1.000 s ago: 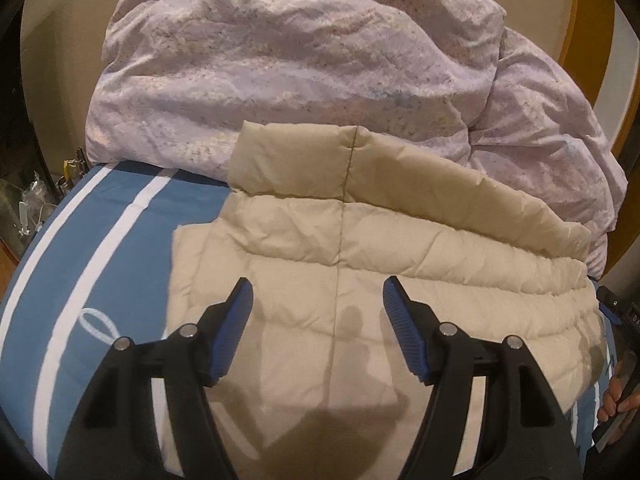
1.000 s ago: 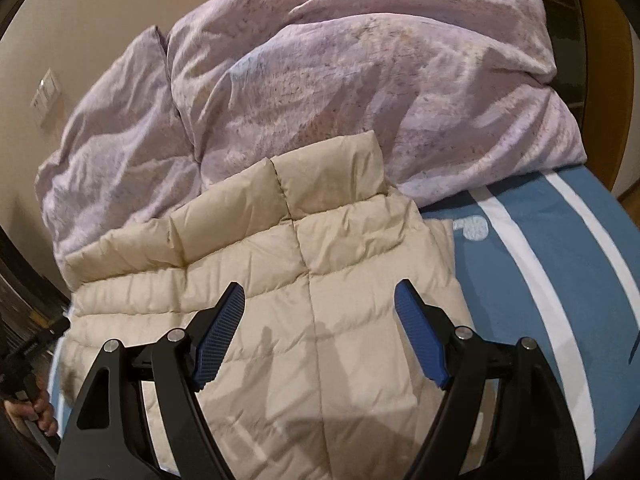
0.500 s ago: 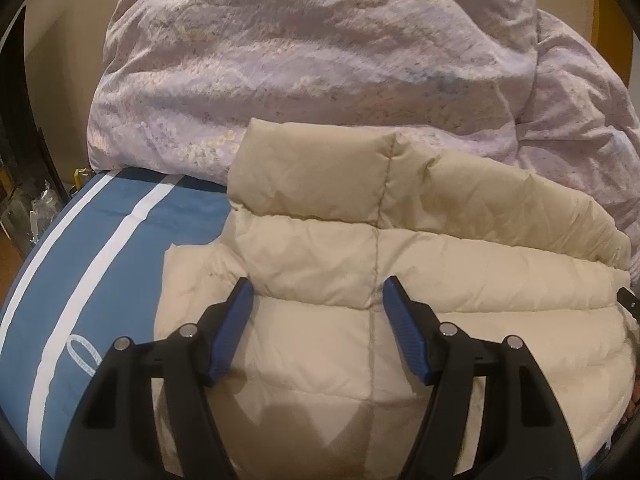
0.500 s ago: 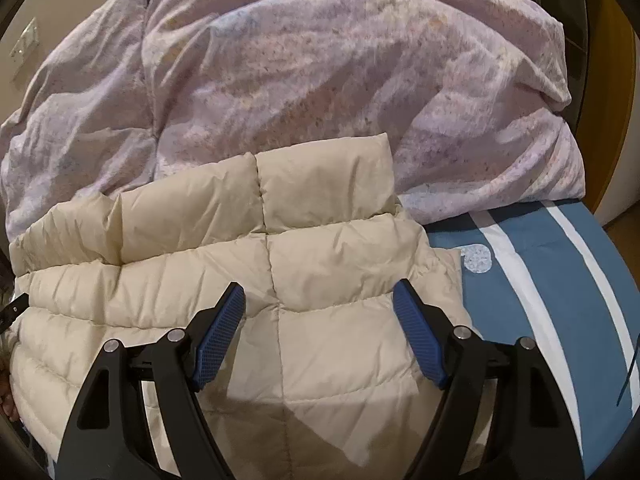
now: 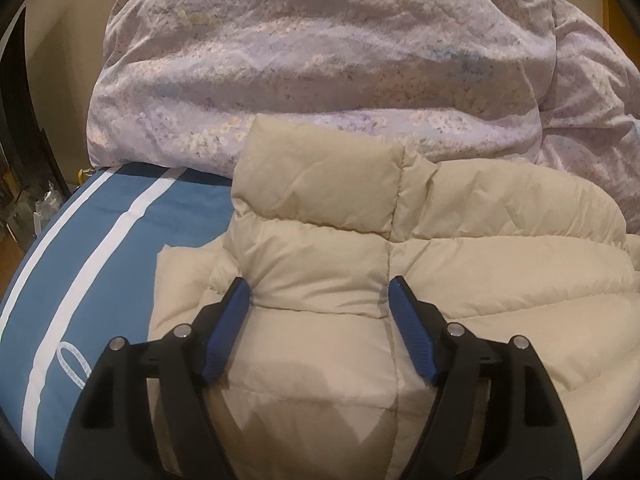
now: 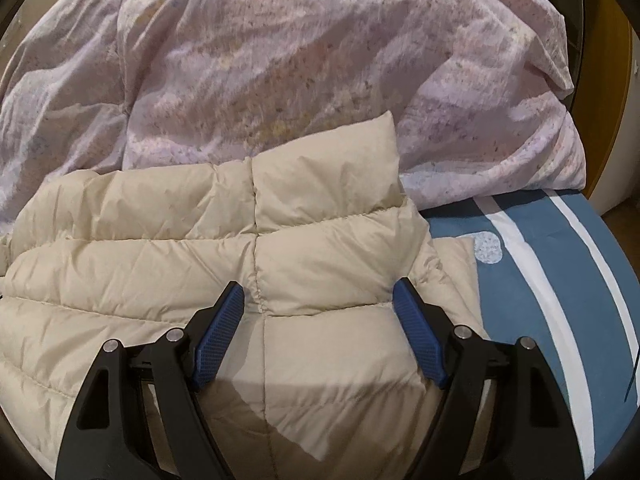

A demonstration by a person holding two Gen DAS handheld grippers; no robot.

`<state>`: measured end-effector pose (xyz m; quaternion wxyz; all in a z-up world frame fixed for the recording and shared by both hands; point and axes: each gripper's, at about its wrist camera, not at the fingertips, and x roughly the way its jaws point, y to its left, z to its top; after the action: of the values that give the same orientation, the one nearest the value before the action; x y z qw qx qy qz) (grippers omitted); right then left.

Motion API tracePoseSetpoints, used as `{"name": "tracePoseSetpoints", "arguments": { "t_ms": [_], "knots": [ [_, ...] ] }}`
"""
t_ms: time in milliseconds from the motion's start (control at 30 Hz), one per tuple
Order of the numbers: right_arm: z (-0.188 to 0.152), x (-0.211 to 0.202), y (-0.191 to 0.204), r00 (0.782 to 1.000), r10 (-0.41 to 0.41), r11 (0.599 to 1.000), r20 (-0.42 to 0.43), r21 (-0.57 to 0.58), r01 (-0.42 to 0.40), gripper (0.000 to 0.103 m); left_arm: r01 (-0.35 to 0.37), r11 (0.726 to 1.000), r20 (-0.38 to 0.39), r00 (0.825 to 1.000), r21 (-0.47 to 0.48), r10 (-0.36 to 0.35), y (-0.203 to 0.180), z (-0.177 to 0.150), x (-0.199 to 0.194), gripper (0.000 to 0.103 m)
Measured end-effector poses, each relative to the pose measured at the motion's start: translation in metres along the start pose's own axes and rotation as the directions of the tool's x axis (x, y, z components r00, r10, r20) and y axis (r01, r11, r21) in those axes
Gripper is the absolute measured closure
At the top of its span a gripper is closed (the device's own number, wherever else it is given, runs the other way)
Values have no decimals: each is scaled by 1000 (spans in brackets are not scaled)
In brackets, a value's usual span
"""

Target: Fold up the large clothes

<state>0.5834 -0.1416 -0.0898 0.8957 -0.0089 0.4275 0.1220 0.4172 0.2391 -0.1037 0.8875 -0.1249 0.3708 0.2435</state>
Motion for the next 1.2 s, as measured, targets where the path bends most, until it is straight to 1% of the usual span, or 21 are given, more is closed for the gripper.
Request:
{"name": "tracePoseSetpoints", "arguments": {
  "t_ms": [167,367,700,733,800,1067,1133,1200],
  "knots": [
    [0,8,1,1000,-17,1000,-23,-6,17,23,-2,1000,-22,1000,3,2,-2,-1,7,27],
    [0,19,-4,999,-1,1000,-44,9,1,22,23,1000,-46,999,-17,-23,1,-1,14,24],
    [4,27,-9,998,13,1000,-66,18,-12,20,43,999,-70,997,-31,-45,8,1,24,22],
    [10,36,-10,998,13,1000,-67,20,-12,20,43,999,-70,996,-31,-45,7,0,24,22],
    [12,39,-10,998,13,1000,-68,20,-12,20,42,999,-71,997,-30,-44,7,0,24,21],
    [12,38,-13,998,4,1000,-63,16,-3,20,42,999,-71,996,-30,-44,9,0,26,21],
    [12,32,-7,998,6,1000,-67,16,-5,20,40,999,-67,997,-26,-42,9,0,25,21],
    [14,21,-12,996,23,999,-81,41,-20,20,33,999,-62,998,-20,-34,7,-1,19,21]
  ]
}}
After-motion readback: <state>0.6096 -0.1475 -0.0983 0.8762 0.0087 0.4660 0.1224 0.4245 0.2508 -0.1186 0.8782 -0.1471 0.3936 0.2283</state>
